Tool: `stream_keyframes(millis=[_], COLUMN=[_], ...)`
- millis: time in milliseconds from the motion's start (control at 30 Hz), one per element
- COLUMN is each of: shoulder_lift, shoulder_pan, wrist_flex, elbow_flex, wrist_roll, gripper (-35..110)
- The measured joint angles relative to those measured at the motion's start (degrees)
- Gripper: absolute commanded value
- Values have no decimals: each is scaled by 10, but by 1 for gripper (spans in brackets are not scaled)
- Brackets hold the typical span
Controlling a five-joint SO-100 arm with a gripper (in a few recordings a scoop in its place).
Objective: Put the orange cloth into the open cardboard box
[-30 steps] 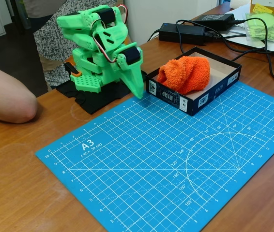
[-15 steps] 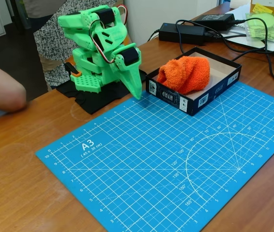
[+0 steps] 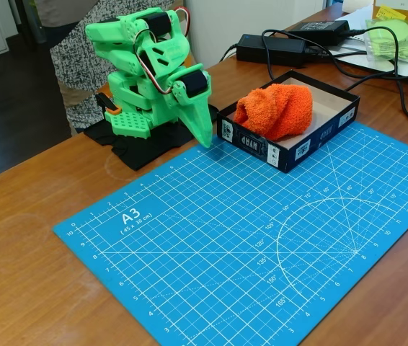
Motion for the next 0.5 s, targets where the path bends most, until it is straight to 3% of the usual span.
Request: stream_keyframes(millis=[500], shoulder_lift=[0], shoulder_pan=[-8], wrist_flex=[0], elbow_flex=[0], wrist_roll=[-13], gripper=[0])
